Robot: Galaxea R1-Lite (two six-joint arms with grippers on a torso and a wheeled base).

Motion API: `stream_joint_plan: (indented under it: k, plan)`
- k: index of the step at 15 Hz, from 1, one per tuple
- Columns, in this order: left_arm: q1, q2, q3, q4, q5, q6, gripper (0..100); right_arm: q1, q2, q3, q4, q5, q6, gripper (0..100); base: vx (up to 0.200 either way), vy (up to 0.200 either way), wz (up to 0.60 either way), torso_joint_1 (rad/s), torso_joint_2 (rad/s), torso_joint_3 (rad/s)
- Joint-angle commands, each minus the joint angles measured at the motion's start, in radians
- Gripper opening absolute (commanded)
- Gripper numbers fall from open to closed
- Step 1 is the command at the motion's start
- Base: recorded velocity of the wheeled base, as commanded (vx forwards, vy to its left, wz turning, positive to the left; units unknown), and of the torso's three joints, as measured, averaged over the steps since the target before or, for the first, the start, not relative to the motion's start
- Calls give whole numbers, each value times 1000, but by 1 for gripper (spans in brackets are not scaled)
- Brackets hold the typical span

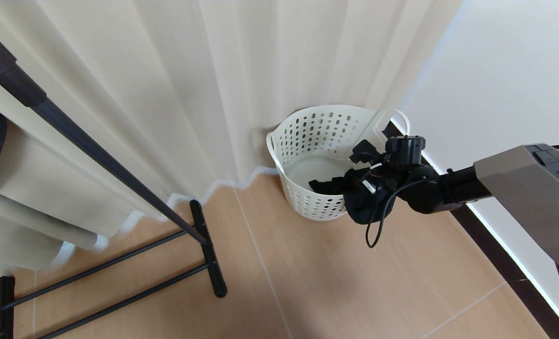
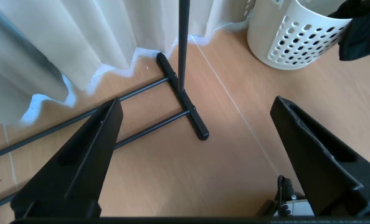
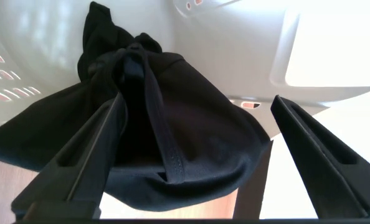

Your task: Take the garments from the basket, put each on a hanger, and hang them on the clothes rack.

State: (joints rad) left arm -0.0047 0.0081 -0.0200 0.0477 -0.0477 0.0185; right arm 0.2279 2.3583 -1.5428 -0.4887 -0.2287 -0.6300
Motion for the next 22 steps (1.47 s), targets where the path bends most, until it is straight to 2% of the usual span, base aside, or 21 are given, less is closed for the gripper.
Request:
stream_joint_plan:
  k: [1,8,20,22]
  plan:
    - [0,0,0,0,0,0,100,-1,4,-7,-1,0,0,100,0,0,0,0,0,0]
    - [0,0,0,0,0,0,100,-25,15,-45,22,0,1,100,0,0,0,0,0,0]
    - [0,0,0,0,0,0,100,-19,75,-82,25,2,4,100,0,0,0,0,0,0]
    - [0,0,0,0,0,0,100,-19,91,-111,25,2,24,100,0,0,0,0,0,0]
